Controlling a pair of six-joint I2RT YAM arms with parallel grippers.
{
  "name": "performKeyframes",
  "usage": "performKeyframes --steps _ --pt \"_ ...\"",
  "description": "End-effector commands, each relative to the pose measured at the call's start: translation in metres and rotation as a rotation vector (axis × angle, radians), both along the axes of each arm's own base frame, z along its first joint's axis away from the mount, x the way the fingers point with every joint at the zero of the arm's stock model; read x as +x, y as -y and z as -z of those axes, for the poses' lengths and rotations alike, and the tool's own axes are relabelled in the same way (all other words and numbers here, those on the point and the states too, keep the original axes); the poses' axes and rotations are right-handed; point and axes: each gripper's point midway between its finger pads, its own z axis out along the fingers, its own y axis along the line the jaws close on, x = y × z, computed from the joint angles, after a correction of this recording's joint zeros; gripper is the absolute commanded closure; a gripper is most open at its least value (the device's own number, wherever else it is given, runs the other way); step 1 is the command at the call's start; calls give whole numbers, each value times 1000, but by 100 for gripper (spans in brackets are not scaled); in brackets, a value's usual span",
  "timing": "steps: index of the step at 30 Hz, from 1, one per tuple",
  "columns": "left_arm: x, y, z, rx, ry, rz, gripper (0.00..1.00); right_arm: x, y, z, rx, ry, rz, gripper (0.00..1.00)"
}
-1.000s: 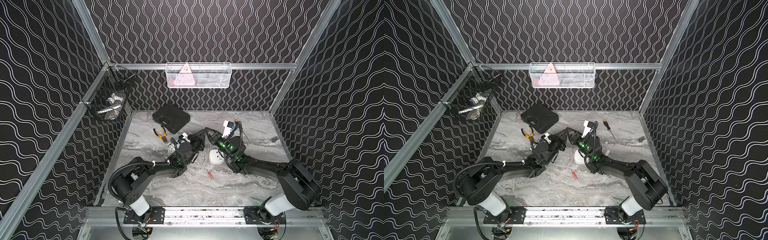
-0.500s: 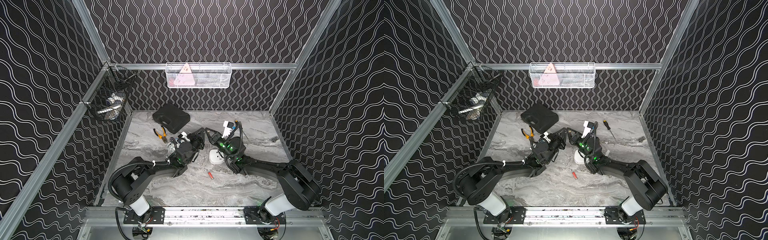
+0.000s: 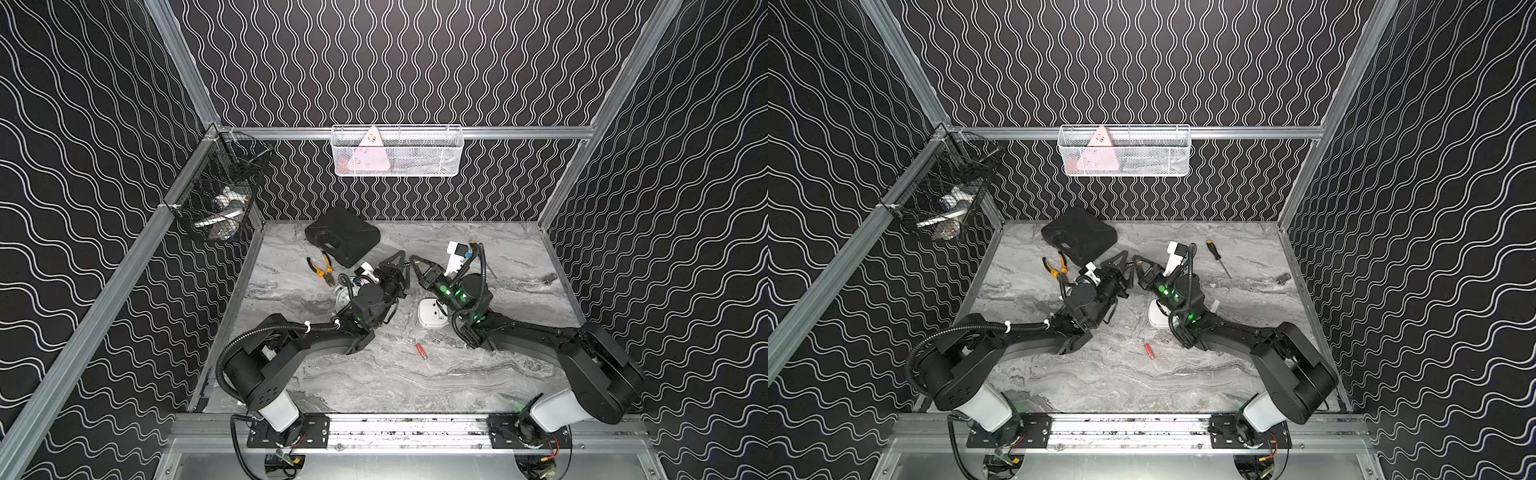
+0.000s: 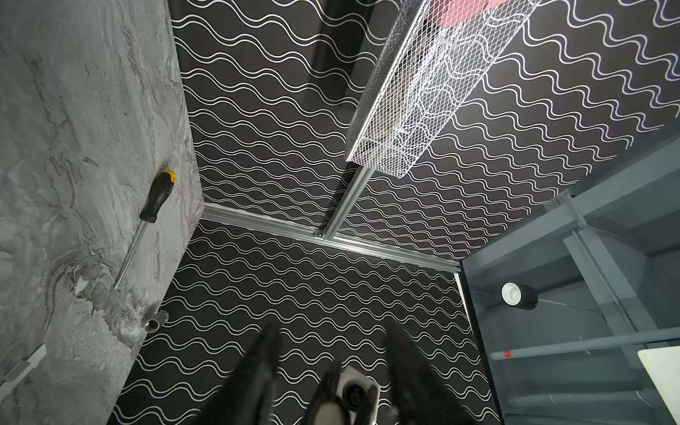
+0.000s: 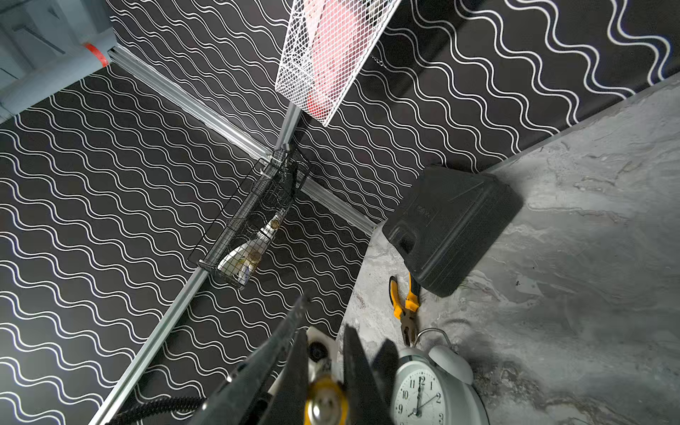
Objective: Insert the battery into the alarm
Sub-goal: Install the battery in the alarm.
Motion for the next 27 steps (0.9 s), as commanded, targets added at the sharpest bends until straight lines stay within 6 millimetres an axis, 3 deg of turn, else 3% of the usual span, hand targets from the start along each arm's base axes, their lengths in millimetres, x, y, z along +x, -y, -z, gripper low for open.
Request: performKeyframes --steps 1,4,10,14,18,19,21,27 --pt "-4 -7 -7 -14 31 -16 15 1 7 -3 -21 13 24 100" --pt "-8 -17 6 54 20 -25 1 3 21 3 -69 -6 53 100" --pt "-25 -62 65 383 -54 -39 1 6 65 34 -255 -144 69 100" --pt "-40 -70 90 719 -72 41 1 2 93 62 -408 -297 28 100" --pt "-45 -52 99 1085 -32 226 1 -10 104 90 -603 -444 -67 99" --pt "-46 -47 109 1154 -47 295 1 -13 107 96 -639 -477 -90 99" --pt "-47 -40 126 1236 -107 391 1 -16 109 106 -708 -511 -129 98" --pt "-56 22 156 1348 -96 727 1 -20 112 146 -873 -688 -246 95"
